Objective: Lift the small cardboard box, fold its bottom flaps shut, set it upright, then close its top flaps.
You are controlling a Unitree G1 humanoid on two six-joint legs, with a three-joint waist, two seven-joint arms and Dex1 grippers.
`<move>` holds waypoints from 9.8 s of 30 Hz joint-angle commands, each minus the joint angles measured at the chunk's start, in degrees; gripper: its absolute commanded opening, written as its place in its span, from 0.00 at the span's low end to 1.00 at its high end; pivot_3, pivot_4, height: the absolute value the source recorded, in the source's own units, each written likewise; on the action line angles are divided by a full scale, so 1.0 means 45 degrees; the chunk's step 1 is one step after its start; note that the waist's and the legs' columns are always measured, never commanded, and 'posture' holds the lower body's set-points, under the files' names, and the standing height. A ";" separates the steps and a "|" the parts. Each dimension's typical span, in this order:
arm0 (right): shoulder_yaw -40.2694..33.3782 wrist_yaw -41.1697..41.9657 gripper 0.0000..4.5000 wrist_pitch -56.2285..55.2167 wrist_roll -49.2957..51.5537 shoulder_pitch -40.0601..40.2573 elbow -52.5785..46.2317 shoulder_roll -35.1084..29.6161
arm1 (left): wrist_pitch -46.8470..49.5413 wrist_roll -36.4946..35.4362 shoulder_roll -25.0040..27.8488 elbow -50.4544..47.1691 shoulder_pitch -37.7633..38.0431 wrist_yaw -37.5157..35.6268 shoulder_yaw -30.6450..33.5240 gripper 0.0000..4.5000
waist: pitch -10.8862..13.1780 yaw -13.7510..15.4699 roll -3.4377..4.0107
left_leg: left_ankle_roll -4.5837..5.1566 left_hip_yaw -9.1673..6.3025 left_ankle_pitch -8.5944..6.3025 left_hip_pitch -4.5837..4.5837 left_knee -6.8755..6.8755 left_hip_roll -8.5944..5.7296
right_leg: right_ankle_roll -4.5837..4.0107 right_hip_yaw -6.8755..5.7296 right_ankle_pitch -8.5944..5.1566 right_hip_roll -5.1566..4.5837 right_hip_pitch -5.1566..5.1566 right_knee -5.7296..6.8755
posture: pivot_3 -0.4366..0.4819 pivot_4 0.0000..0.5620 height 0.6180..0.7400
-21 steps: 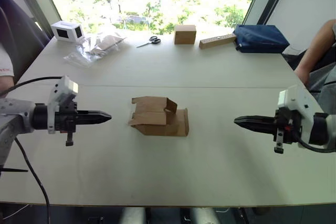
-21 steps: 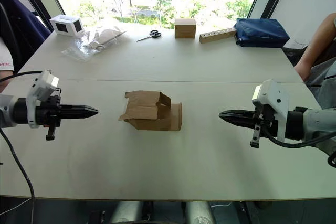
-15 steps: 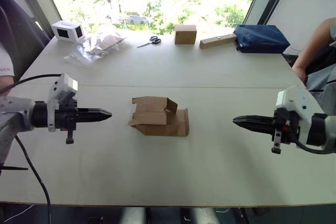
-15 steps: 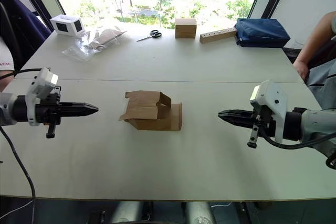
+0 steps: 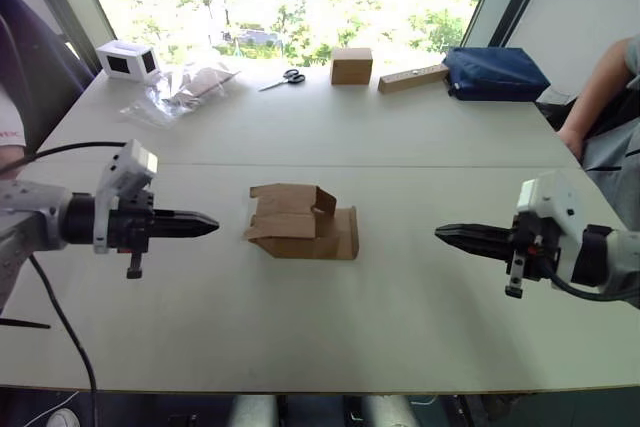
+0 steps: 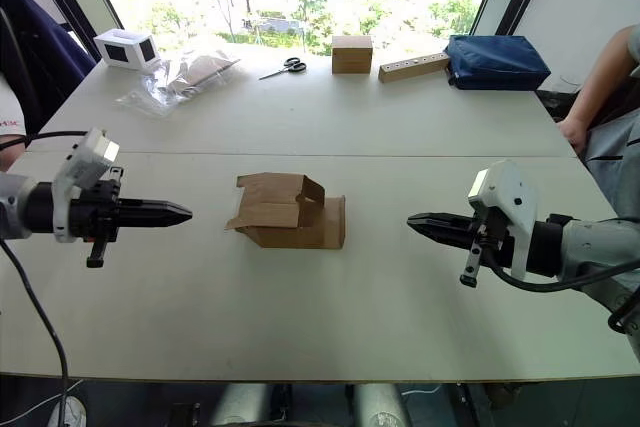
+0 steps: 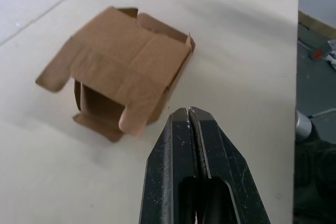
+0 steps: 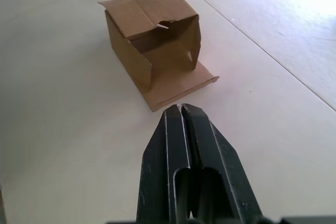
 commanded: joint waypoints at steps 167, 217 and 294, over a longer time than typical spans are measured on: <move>-0.0856 -0.6197 0.14 -0.0812 0.1149 -0.0740 -0.0406 0.7379 | 0.3851 -0.1644 -0.7896 0.5282 -0.7648 0.0845 -0.2049 0.00 | -0.0010 -0.0014 0.0002 | 0.0012 -0.0016 -0.0002 -0.0036 0.0163 -0.0003 | 0.0035 0.0022 0.0104 0.0011 0.0046 0.0001 | 0.48 0.27 1.00; 0.2333 -0.8139 0.77 -0.1978 0.8642 -0.2316 0.1905 0.8345 | 0.3558 -0.2220 -0.8642 0.5262 -0.8078 0.1992 -0.1932 0.00 | 0.0009 -0.0031 0.0033 | 0.0015 -0.0013 -0.0003 -0.0056 0.0142 -0.0001 | 0.0038 0.0026 0.0105 0.0008 0.0027 -0.0021 | 0.48 0.27 1.00; 0.2592 -0.8186 0.01 -0.2230 0.7761 -0.2427 0.1622 0.7563 | 0.3639 -0.2695 -0.8978 0.4739 -0.7653 0.2656 -0.1746 0.00 | 0.0009 -0.0016 0.0033 | 0.0015 -0.0016 -0.0004 -0.0055 0.0137 0.0002 | 0.0035 0.0025 0.0103 0.0011 0.0024 -0.0024 | 0.48 0.27 1.00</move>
